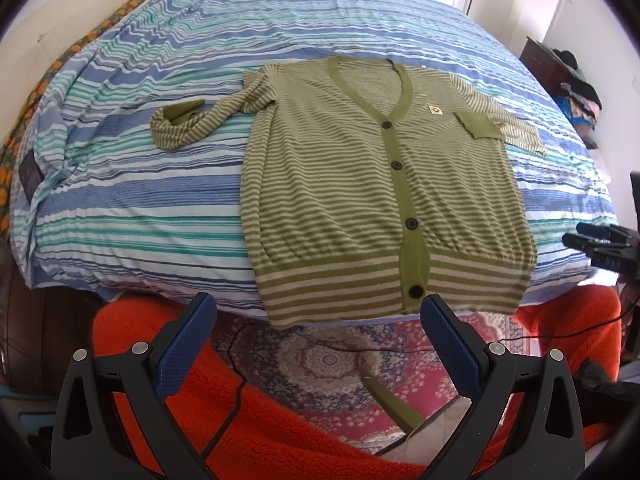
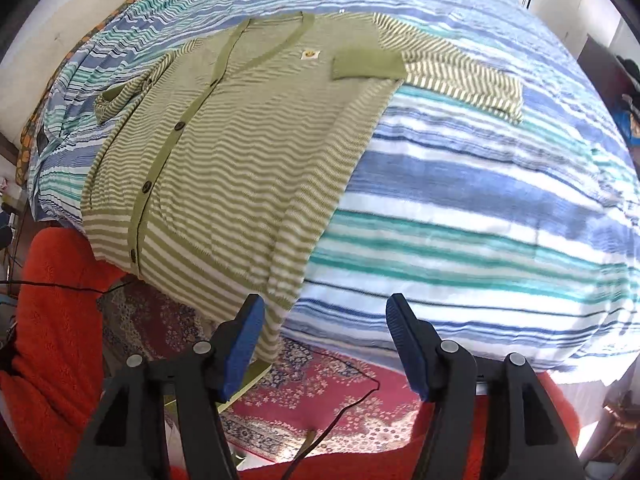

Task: Fold small clothes
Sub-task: 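Move the right tool to the sleeve cuff beside the pocket and grasp it, then pull the held cuff outward with the right tool to straighten the sleeve, then release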

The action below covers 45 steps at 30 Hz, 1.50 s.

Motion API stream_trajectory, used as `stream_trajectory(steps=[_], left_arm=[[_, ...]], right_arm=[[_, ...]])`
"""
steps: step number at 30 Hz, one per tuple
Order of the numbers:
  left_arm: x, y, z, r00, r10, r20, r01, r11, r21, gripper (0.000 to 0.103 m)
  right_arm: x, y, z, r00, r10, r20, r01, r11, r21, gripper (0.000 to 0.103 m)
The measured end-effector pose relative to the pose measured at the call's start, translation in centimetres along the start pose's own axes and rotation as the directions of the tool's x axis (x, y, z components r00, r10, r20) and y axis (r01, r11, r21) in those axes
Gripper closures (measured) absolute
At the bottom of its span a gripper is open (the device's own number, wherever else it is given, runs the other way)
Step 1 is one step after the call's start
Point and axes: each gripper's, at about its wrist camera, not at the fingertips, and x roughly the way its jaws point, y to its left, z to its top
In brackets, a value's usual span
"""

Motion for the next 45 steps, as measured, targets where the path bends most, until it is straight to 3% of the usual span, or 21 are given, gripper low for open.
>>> stream_trajectory(steps=[3,6,10,14,16,17,19,22,26,30,33,36,42,45], left_arm=[[0.5,-0.8,0.4,1.0,-0.007,-0.006,0.007,1.0,0.025,0.001],[0.0,-1.1,0.9,1.0,0.004,0.013,-0.004,0.999,0.035,0.001],[-0.6,-0.2,1.1,0.999,0.038,0.025,-0.038,0.999,-0.004,0.001],[0.1,1.4,0.9,0.998,0.059,-0.018,-0.06,0.996,-0.064,0.001],[0.6,1.8,0.8,0.997,0.064,-0.042,-0.067,0.994,-0.082,0.001],[0.8,1.9,0.9,0.997,0.063,-0.05,-0.067,0.994,-0.088,0.001],[1.1,1.7,1.1,0.996,0.063,-0.057,-0.067,0.994,-0.085,0.001],[1.3,0.7,1.7,0.996,0.065,-0.055,-0.068,0.996,-0.05,0.001],[1.4,-1.0,2.3,0.997,0.06,-0.052,-0.06,0.998,0.0,0.001],[1.7,-3.0,2.6,0.997,0.051,-0.065,-0.048,0.998,0.043,0.001],[1.8,-4.7,2.8,0.996,0.051,-0.075,-0.044,0.995,0.085,0.001],[1.2,-6.2,3.0,0.996,0.065,-0.055,-0.058,0.991,0.125,0.001],[0.7,-7.2,3.1,0.996,0.078,-0.053,-0.071,0.989,0.13,0.001],[0.7,-7.4,3.0,0.995,0.079,-0.055,-0.071,0.989,0.132,0.001]], right_arm=[[-1.8,-1.0,5.6,0.991,-0.048,0.124,0.057,0.996,-0.073,0.04],[0.5,-0.7,12.1,0.978,-0.021,0.207,0.051,0.989,-0.14,0.047],[8.7,0.6,18.2,0.988,0.006,0.155,0.03,0.973,-0.23,0.052],[15.8,1.1,19.6,0.997,-0.053,0.054,0.069,0.926,-0.372,0.052],[15.8,0.1,19.9,0.994,-0.033,0.101,0.067,0.933,-0.354,0.072],[15.2,-0.7,20.2,0.992,-0.036,0.122,0.074,0.946,-0.317,0.096],[12.9,-3.1,20.5,0.982,-0.021,0.188,0.061,0.975,-0.213,0.096],[8.1,-7.5,19.6,0.957,-0.058,0.285,0.085,0.993,-0.085,0.096],[1.3,-16.9,16.3,0.917,-0.192,0.349,0.152,0.979,0.14,0.096],[-2.3,-27.4,11.4,0.897,-0.327,0.297,0.21,0.907,0.364,0.096],[-1.9,-33.3,7.8,0.907,-0.355,0.226,0.212,0.85,0.482,0.096],[-0.7,-36.3,5.1,0.918,-0.353,0.182,0.197,0.803,0.562,0.096],[-0.4,-38.8,0.9,0.891,-0.432,0.137,0.238,0.703,0.67,0.096],[-0.4,-39.3,-0.5,0.888,-0.448,0.102,0.263,0.677,0.688,0.096]])
